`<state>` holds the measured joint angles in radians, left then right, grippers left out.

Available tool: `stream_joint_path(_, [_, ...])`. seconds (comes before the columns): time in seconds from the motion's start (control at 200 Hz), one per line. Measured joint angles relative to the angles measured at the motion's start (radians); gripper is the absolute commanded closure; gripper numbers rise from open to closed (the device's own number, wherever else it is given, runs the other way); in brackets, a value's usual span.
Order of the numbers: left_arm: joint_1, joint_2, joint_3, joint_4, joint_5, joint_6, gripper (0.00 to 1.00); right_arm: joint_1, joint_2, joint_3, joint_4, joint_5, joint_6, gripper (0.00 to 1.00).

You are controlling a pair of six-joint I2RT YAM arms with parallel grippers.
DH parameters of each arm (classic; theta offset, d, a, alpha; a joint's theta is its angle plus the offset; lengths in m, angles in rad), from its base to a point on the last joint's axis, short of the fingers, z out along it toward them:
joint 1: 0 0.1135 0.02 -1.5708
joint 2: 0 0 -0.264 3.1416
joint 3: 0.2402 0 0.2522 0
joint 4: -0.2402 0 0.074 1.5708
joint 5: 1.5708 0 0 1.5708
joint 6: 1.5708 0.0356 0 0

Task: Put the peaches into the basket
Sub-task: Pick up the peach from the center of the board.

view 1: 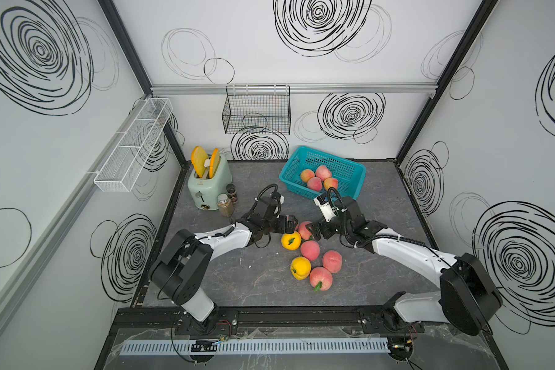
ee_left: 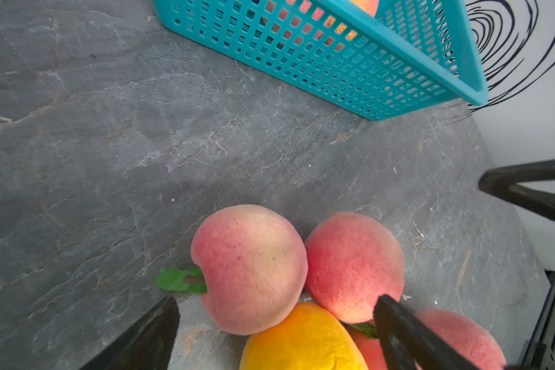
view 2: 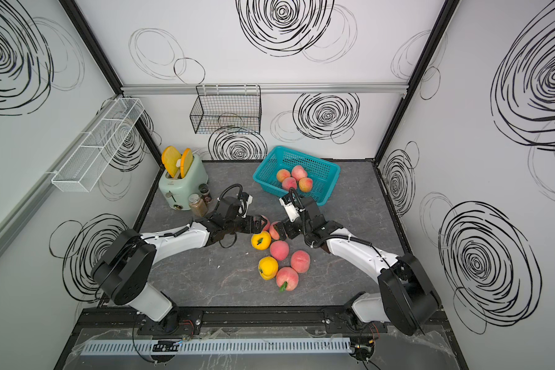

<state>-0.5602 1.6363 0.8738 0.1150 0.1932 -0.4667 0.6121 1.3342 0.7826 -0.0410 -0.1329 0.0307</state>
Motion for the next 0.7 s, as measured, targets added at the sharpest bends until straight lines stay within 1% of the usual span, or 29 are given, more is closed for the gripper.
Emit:
stream_joint_path(0.18, [0.003,0.045,0.036,-0.003,-0.008,0.005,0.02,0.000,-0.041,-0.009,0.019,-0.004,0.003,0.01])
stream_joint_path(0.395, [0.005,0.093,0.087,-0.013,-0.027,0.014,0.02,0.000,-0.042,-0.018,0.026,-0.005,0.003,0.01])
stream_joint_path(0.7, [0.005,0.130,0.117,-0.053,-0.048,0.022,0.01,0.000,-0.042,-0.020,0.027,-0.016,0.003,0.01])
